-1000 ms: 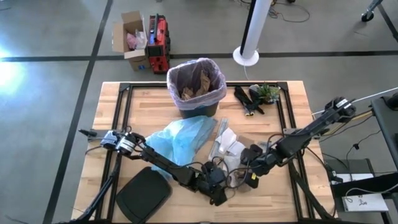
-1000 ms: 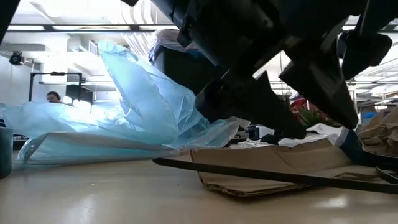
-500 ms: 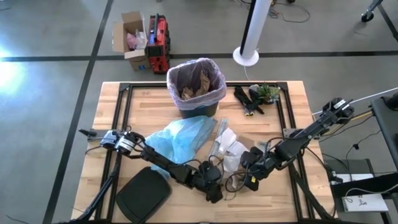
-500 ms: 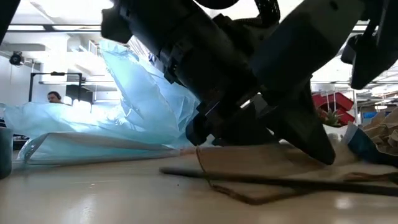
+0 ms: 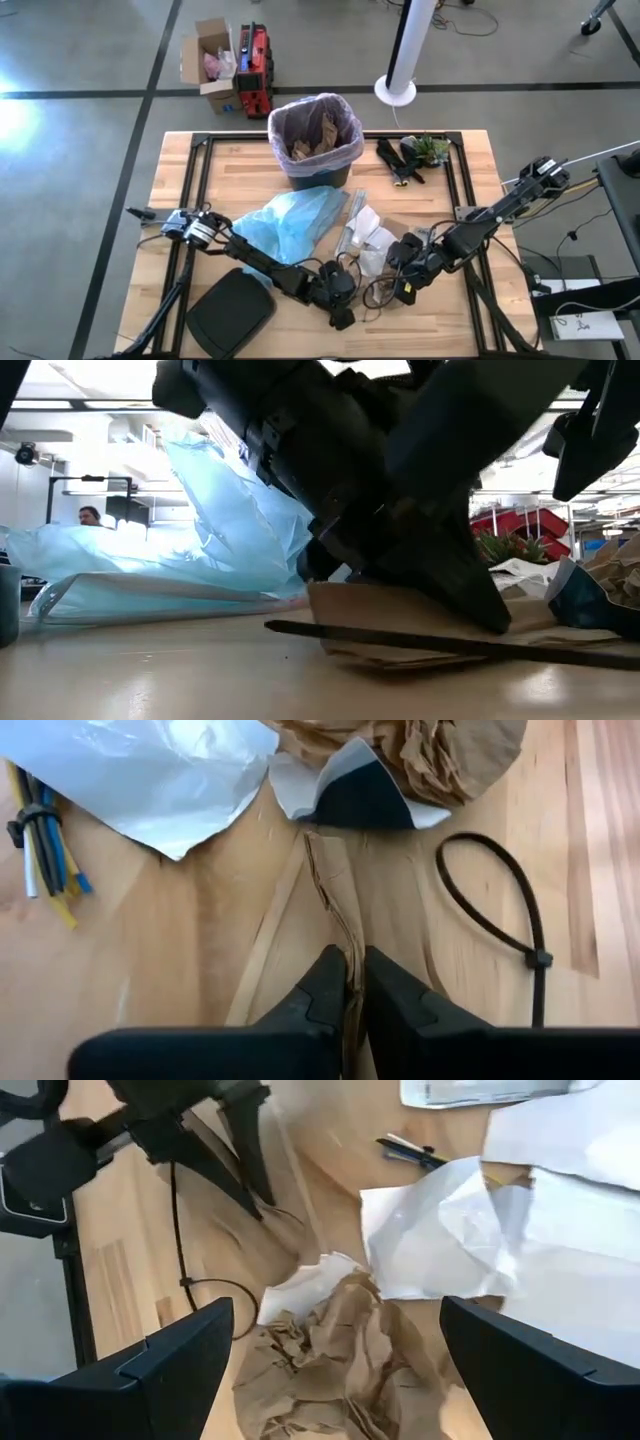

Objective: Place trash/remove bag and relplace
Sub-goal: Put the brown cardboard into the trash bin, then put the brown napkin into the trash bin

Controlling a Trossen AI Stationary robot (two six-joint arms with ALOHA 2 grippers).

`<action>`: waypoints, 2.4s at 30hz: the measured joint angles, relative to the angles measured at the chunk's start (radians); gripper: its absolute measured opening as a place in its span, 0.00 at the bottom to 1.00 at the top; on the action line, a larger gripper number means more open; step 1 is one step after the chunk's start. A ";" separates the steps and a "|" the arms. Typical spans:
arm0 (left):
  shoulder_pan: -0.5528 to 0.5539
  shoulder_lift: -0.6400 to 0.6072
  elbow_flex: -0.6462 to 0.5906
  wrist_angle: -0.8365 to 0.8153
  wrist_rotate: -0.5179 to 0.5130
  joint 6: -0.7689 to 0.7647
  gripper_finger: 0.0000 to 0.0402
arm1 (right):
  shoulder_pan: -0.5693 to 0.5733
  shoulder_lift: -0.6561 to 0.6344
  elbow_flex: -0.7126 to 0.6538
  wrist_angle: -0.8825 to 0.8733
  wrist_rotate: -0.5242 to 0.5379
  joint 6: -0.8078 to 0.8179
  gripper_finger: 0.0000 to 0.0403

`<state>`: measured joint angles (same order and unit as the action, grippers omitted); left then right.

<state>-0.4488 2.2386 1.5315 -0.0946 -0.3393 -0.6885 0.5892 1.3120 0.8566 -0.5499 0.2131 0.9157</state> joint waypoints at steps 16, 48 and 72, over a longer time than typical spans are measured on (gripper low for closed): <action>0.054 -0.330 0.037 -0.117 -0.273 0.190 0.01 | 0.000 -0.210 0.003 -0.223 0.215 -0.011 0.85; 0.688 -0.721 0.039 -0.192 -0.323 0.722 0.03 | -0.031 -0.251 0.000 -0.204 0.418 -0.123 0.85; 0.657 -0.730 0.057 -0.314 -0.182 0.708 0.53 | -0.121 -0.250 0.000 -0.142 0.293 -0.363 0.85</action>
<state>0.2080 1.5082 1.5884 -0.4081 -0.5217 0.0200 0.4686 1.0625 0.8566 -0.6919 0.5062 0.5524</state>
